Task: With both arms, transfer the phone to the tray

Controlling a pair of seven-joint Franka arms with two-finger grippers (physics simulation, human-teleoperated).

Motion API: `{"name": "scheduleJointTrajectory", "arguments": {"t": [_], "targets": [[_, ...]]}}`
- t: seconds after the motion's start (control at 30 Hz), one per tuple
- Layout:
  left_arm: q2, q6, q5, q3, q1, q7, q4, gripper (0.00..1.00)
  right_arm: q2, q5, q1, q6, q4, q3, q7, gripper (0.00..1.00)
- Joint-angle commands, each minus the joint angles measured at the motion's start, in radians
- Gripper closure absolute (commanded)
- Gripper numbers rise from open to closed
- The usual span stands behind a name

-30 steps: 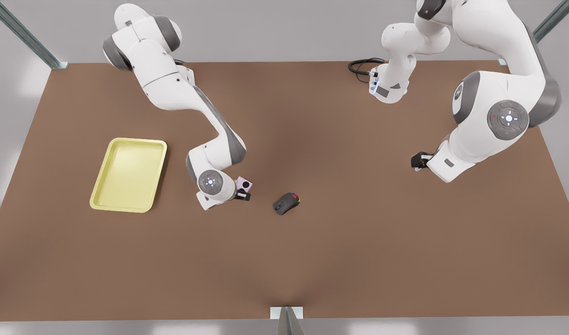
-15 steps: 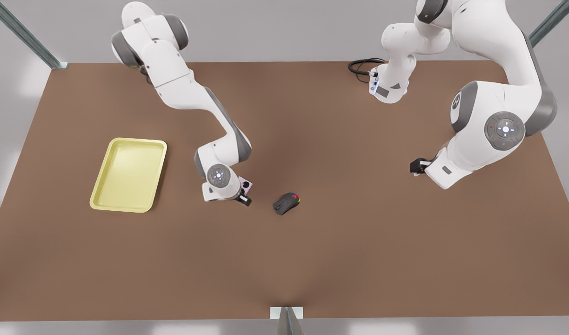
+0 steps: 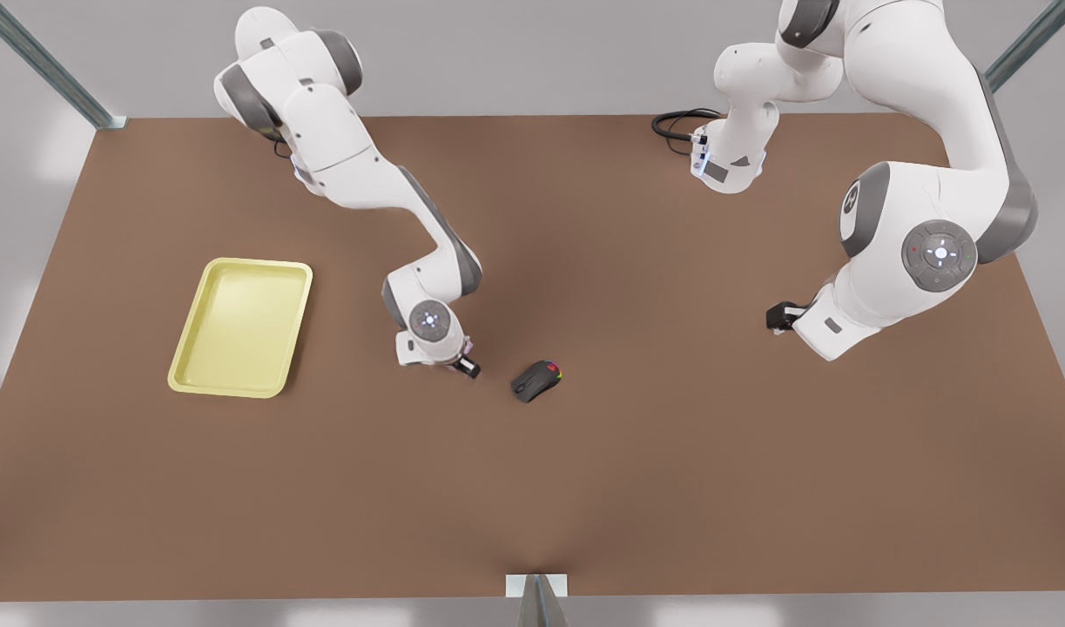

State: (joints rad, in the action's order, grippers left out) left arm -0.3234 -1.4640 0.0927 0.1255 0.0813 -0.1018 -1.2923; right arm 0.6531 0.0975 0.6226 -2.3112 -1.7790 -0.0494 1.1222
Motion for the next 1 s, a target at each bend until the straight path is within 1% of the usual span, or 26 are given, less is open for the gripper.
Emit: {"name": "scheduleJointTrajectory", "arguments": {"t": [0.0, 0.27, 0.5, 0.53, 0.63, 0.73, 0.8, 0.9, 0.97], "targets": [[0.0, -0.001, 0.001, 0.0, 0.0, 0.004, 0.001, 0.0, -0.018, 0.001, 0.005, -0.048, -0.042, 0.0, 0.034, 0.0], [-0.008, -0.01, 0.002, 0.0, 0.0, -0.004, -0.001, 0.0, -0.021, 0.001, 0.019, -0.117, -0.089, 0.0, -0.002, 0.0], [-0.019, -0.012, 0.002, -0.001, 0.002, -0.01, -0.001, 0.0, -0.01, 0.001, 0.02, -0.128, -0.097, 0.002, -0.004, 0.0], [-0.019, -0.012, 0.002, -0.001, 0.002, -0.012, -0.001, 0.0, -0.012, 0.001, 0.02, -0.168, -0.119, 0.002, -0.01, 0.0], [-0.019, -0.012, 0.002, -0.001, 0.002, -0.018, -0.001, 0.0, -0.013, 0.001, 0.02, -0.166, -0.119, 0.002, -0.01, 0.0], [-0.02, -0.012, 0.002, -0.001, 0.002, -0.018, -0.001, 0.0, -0.017, 0.001, 0.02, -0.157, -0.112, 0.002, -0.01, 0.06], [-0.02, -0.012, 0.004, -0.001, 0.002, -0.018, -0.001, 0.0, -0.017, 0.001, 0.02, -0.155, -0.111, 0.002, -0.008, 0.18], [-0.02, -0.012, 0.004, -0.001, 0.002, -0.018, -0.001, 0.0, -0.017, 0.001, 0.02, -0.155, -0.112, 0.002, -0.01, 0.24], [-0.02, -0.013, 0.004, -0.001, 0.002, -0.018, -0.001, 0.0, -0.021, 0.001, 0.02, -0.155, -0.112, 0.002, -0.01, 0.24]]}}
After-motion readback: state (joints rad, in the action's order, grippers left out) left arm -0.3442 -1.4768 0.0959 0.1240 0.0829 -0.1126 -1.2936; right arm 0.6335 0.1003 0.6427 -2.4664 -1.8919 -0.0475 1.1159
